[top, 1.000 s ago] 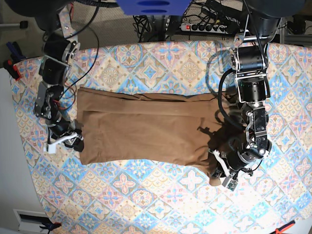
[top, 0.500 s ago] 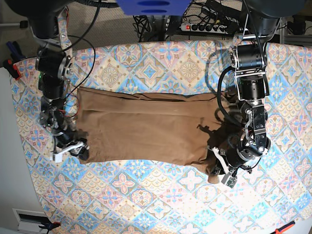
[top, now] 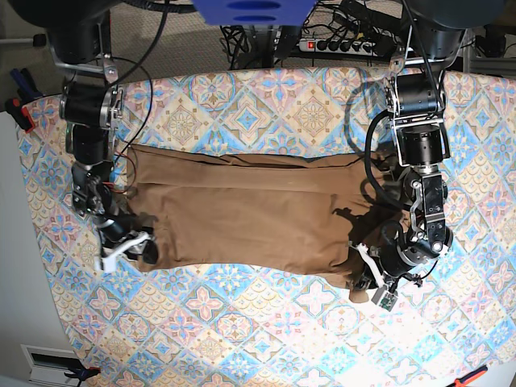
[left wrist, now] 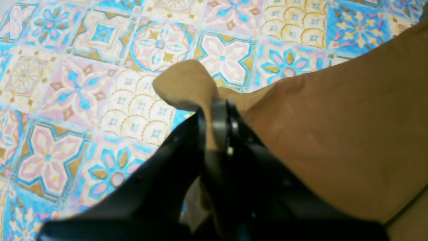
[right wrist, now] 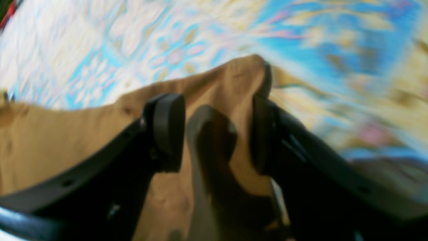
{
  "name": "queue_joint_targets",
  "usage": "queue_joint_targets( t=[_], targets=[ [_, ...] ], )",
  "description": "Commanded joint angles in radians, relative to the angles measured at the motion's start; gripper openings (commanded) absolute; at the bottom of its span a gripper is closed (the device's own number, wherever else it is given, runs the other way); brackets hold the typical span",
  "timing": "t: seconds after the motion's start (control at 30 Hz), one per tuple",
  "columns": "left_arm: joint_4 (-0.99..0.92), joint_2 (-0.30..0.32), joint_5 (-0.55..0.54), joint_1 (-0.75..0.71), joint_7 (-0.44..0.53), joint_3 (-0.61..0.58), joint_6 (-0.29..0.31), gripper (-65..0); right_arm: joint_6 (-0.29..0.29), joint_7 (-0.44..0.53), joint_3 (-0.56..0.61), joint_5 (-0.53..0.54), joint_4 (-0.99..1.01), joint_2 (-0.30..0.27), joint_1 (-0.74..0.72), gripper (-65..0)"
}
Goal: Layout the t-shirt on the table in an organized manner, then fold the t-shirt properly
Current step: 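Adjust the right gripper's grip on the shirt corner, holding with the left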
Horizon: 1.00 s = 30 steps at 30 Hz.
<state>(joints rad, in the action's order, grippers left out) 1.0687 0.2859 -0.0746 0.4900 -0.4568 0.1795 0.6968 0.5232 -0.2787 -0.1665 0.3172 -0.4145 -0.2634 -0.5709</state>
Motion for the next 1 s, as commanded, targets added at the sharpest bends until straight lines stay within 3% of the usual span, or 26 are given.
queue_joint_targets(
  t=[0.0, 0.3, 0.67, 0.97],
  targets=[
    [0.02, 0.009, -0.017, 0.034, 0.022, 0.002, 0.001, -65.0, 0.002, -0.046, 0.014, -0.014, -0.001, 0.003, -0.008, -34.9],
    [0.02, 0.009, -0.017, 0.032, 0.022, 0.002, 0.001, -65.0, -0.001, -0.046, 0.006, -0.014, -0.004, 0.017, -0.008, -34.9],
    [0.02, 0.009, -0.015, 0.032, 0.022, 0.002, 0.001, -65.0, -0.002, -0.044, -0.308, -0.017, -0.024, 0.013, -0.013, -34.7],
    [0.02, 0.009, -0.015, 0.032, 0.022, 0.002, 0.001, -65.0, -0.004, -0.044, -0.31, -0.017, -0.056, 0.005, -0.013, -34.6]
  ],
)
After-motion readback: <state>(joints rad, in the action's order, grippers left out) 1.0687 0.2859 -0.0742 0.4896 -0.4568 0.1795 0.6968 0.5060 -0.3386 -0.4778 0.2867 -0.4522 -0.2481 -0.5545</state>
